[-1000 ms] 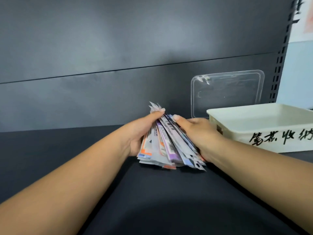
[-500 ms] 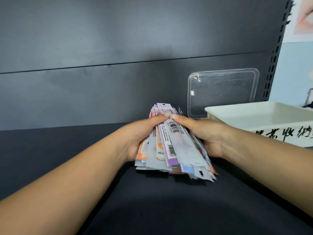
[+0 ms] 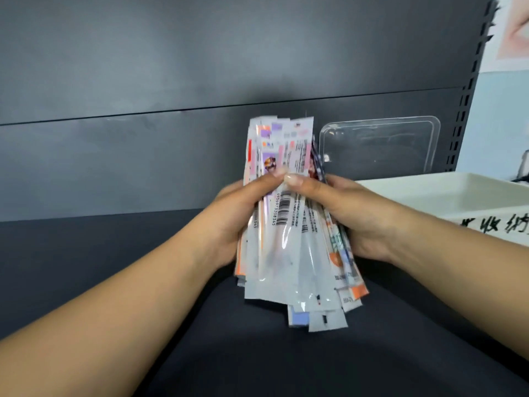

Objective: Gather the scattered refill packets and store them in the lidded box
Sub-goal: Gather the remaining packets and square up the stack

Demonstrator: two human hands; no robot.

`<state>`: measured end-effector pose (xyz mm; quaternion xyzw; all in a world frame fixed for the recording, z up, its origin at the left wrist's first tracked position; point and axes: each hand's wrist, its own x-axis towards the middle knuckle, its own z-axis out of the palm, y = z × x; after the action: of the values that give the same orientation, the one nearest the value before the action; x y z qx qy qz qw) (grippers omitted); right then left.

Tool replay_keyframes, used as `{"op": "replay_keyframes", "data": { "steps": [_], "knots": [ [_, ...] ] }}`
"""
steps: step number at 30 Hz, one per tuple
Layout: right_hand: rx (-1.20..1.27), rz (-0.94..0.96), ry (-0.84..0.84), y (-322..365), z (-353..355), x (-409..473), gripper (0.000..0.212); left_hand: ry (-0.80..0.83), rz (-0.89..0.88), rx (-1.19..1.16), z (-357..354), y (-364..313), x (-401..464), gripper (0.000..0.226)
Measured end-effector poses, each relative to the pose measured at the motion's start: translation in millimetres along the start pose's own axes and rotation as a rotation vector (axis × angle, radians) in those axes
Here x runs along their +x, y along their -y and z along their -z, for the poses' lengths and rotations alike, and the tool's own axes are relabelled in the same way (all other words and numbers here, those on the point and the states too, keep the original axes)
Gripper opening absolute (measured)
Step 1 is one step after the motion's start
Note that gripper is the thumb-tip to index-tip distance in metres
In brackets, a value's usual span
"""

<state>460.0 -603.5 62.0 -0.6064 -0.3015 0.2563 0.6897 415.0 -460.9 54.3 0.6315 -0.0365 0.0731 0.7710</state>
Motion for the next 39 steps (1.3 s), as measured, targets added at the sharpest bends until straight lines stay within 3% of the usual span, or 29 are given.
{"op": "replay_keyframes", "data": {
  "steps": [3, 6, 13, 15, 18, 20, 22, 26, 33, 36, 39],
  "knots": [
    [-0.086, 0.208, 0.055, 18, -1, -7, 0.044, 0.037, -0.285, 0.108, -6, -17, -6, 0.029],
    [-0.240, 0.391, 0.006, 28, 1, -10, 0.060, 0.107, -0.395, 0.189, -7, -30, -13, 0.035],
    [-0.374, 0.302, 0.019, 1, -3, -3, 0.100, 0.135, -0.418, 0.306, -8, -25, -23, 0.047],
    [-0.357, 0.320, 0.014, -1, -7, -2, 0.093, 0.111, -0.443, 0.304, -12, -23, -24, 0.050],
    [-0.348, 0.415, -0.005, 8, -13, -5, 0.066, 0.028, -0.505, 0.240, -17, -24, -25, 0.044],
    [-0.312, 0.460, -0.027, 12, -16, -7, 0.066, 0.005, -0.533, 0.186, -18, -27, -24, 0.033],
    [-0.317, 0.446, -0.035, 8, -16, -6, 0.080, 0.040, -0.499, 0.200, -14, -27, -25, 0.034],
    [-0.284, 0.237, 0.002, -12, -13, -5, 0.101, 0.141, -0.277, 0.268, -5, -11, -23, 0.040],
    [-0.369, 0.400, -0.105, -4, -11, -2, 0.087, 0.070, -0.461, 0.207, -18, -17, -26, 0.041],
    [-0.298, 0.295, -0.026, -18, -14, -3, 0.096, 0.076, -0.277, 0.226, -17, -3, -23, 0.073],
    [-0.239, 0.267, -0.028, -23, -17, -4, 0.093, 0.095, -0.184, 0.221, -15, 1, -22, 0.073]
  ]
}}
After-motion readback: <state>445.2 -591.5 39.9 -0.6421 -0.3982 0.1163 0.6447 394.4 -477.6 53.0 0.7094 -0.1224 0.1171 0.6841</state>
